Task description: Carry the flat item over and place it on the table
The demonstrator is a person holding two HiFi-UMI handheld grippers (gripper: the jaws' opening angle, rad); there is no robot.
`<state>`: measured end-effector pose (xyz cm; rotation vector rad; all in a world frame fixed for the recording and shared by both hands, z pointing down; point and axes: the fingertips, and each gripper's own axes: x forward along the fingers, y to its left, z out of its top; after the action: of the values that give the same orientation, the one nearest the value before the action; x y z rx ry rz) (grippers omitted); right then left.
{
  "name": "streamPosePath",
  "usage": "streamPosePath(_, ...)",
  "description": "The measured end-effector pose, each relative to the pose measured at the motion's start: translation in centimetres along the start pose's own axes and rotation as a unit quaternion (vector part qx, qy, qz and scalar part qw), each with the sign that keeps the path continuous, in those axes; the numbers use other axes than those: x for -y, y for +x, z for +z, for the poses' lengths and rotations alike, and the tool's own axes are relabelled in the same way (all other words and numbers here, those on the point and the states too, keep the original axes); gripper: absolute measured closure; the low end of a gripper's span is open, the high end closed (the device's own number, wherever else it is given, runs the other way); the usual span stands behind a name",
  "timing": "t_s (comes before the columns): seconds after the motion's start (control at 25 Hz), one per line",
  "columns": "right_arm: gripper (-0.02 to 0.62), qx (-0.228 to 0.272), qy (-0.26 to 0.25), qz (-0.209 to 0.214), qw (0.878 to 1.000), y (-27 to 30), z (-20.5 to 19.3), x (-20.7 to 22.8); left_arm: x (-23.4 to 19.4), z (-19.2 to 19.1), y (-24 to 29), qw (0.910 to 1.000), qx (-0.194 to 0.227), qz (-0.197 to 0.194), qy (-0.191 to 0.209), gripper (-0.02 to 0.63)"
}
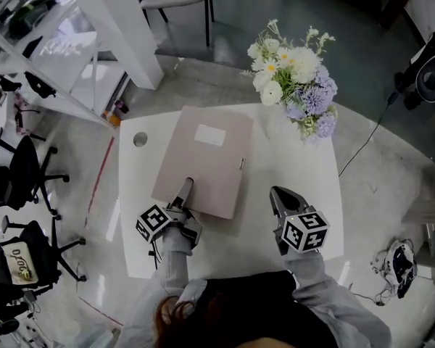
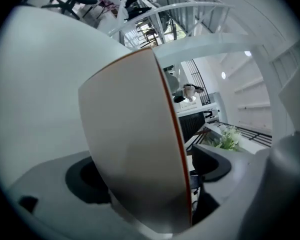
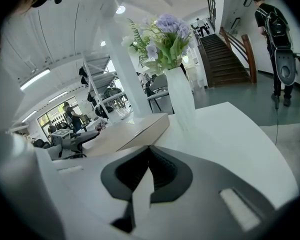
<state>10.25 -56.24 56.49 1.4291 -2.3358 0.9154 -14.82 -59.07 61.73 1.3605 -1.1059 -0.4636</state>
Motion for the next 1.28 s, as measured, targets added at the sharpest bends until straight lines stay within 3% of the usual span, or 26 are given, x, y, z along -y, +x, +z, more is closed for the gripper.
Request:
streamPosePath(0.12,0.583,0.001,-0.001,-0.001,1.000,-0.4,-0.2,-0.2,-0.6,-0.1,-0.1,0.9975,-0.017,0.049,0.048,0.084)
streamPosePath(0.32,0.583,0.004,-0.003,0.001,1.000,-0.9,-0.4,-0.7,-1.3,-1.2,-0.1,0.9845,-0.078,0.114,0.108,0.018)
streamPosePath(0.52,0.583,0.010,-0.006,0.007,1.000,-1.4,-0.5,-1.5,-2.2,-1.9,-1.0,0.9771,-0.095,0.144,0.125,0.006)
streamPosePath(0.92,0.583,0.030,-0.011,0.010,0.999,-3.7,-1.1,-3.4,-0.8,-3.1,-4.1,0.9765,-0.080,0.118,0.161,0.005)
streamPosePath(1.28,0.583,0.057,-0.019,0.011,0.998,-7.6,-2.4,-5.9,1.9,-5.4,-8.3,0.9645,-0.080,0.056,0.245,0.025)
